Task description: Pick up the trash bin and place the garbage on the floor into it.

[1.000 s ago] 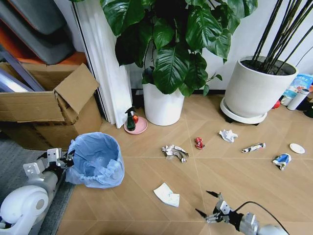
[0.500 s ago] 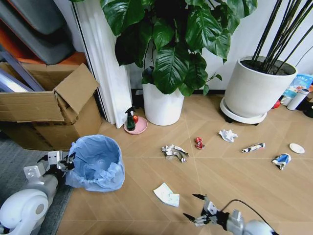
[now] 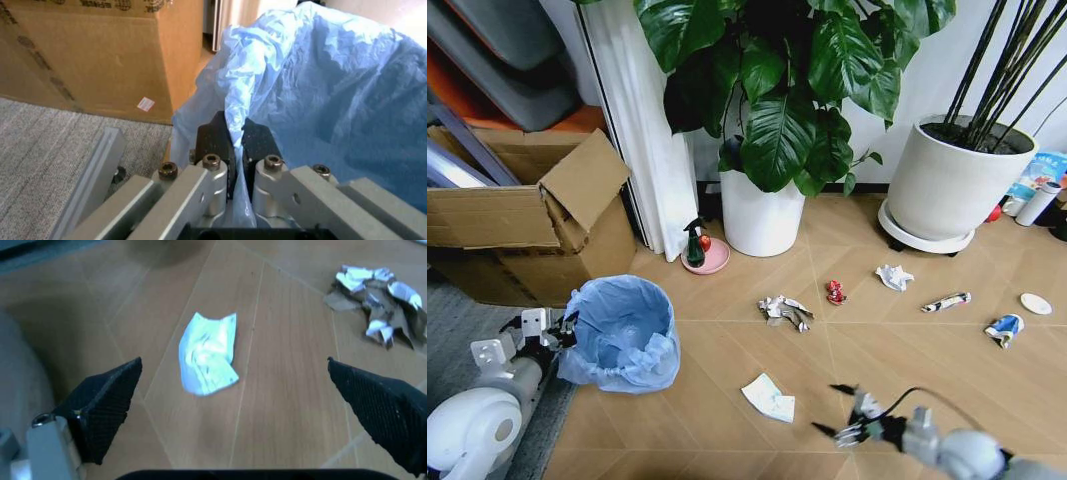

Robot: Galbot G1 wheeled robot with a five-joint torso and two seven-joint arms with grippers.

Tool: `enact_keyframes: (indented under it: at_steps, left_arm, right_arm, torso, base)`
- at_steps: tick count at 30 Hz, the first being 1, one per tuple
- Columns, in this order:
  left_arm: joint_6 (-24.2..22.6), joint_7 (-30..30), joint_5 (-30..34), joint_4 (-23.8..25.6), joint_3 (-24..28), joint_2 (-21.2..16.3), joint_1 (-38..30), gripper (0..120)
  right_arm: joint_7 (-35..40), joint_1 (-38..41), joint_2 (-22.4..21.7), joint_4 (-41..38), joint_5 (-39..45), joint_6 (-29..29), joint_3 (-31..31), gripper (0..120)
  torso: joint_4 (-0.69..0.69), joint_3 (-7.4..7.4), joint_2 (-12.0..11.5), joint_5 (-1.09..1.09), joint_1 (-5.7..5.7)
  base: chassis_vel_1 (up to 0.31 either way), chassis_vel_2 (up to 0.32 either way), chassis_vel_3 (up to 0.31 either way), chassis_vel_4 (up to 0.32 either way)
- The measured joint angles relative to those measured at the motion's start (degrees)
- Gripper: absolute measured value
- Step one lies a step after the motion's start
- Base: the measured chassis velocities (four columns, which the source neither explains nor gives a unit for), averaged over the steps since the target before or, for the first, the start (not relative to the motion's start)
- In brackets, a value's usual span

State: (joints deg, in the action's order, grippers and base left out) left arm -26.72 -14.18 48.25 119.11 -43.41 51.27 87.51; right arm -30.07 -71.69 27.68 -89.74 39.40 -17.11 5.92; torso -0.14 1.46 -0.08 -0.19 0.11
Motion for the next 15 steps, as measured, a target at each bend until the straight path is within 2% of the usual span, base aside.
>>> enact_keyframes:
  at_steps: [1,5,6,9,11,12,13,14,15]
  left_arm:
    - [0.0,0.0,0.0,0.0,0.0,0.0,0.0,0]
    - [-0.2,-0.3,-0.1,-0.2,0.5,0.1,-0.4,0]
    - [-0.2,-0.3,-0.1,-0.2,0.5,0.1,-0.4,0]
    - [-0.4,-0.4,-0.4,-0.3,0.8,0.4,-0.3,0]
    - [-0.4,-0.4,-0.4,-0.3,0.8,0.4,-0.3,0]
    - [-0.4,-0.4,-0.6,-0.3,0.8,0.5,-0.1,0]
    - [-0.4,-0.4,-0.6,-0.3,0.6,0.5,0.0,0]
    - [-0.4,-0.4,-0.6,-0.3,0.6,0.5,0.0,0]
    - [-0.4,-0.4,-0.5,-0.3,0.3,0.4,0.1,0]
  right_arm:
    - [0.0,0.0,0.0,0.0,0.0,0.0,0.0,100]
    - [-7.7,7.6,-0.3,3.6,2.8,-0.5,7.8,100]
    - [-7.7,7.6,-0.3,3.6,2.8,-0.5,7.8,100]
    - [-9.2,13.6,1.5,5.8,3.7,-0.6,14.7,100]
    - [-9.2,13.6,1.5,5.8,3.7,-0.6,14.7,100]
    - [-9.3,17.9,3.4,7.4,4.0,-0.5,19.0,100]
    - [-9.3,19.8,4.6,8.5,4.1,-0.5,21.7,100]
    - [-9.3,19.8,4.6,8.5,4.1,-0.5,21.7,100]
    - [-9.3,22.3,6.3,9.4,4.1,-0.4,24.6,100]
  torso:
    - [0.00,0.00,0.0,0.00,0.00]
    - [0.00,0.00,0.0,0.05,0.00]
    - [0.00,0.00,0.0,0.05,0.00]
    - [0.01,0.00,0.0,0.02,0.00]
    - [0.01,0.00,0.0,0.02,0.00]
    - [0.04,0.00,0.0,0.03,0.00]
    - [0.01,-0.01,0.0,-0.07,0.00]
    - [0.01,-0.01,0.0,-0.07,0.00]
    - [-0.01,0.01,0.0,-0.05,0.00]
  base:
    - [0.000,0.000,0.000,0.000]
    - [0.000,0.000,0.000,0.000]
    - [0.000,0.000,0.000,0.000]
    - [0.000,0.000,0.000,0.000]
    - [0.000,0.000,0.000,0.000]
    - [0.000,0.000,0.000,0.000]
    - [0.000,0.000,0.000,0.000]
    - [0.000,0.000,0.000,0.000]
    - [0.000,0.000,0.000,0.000]
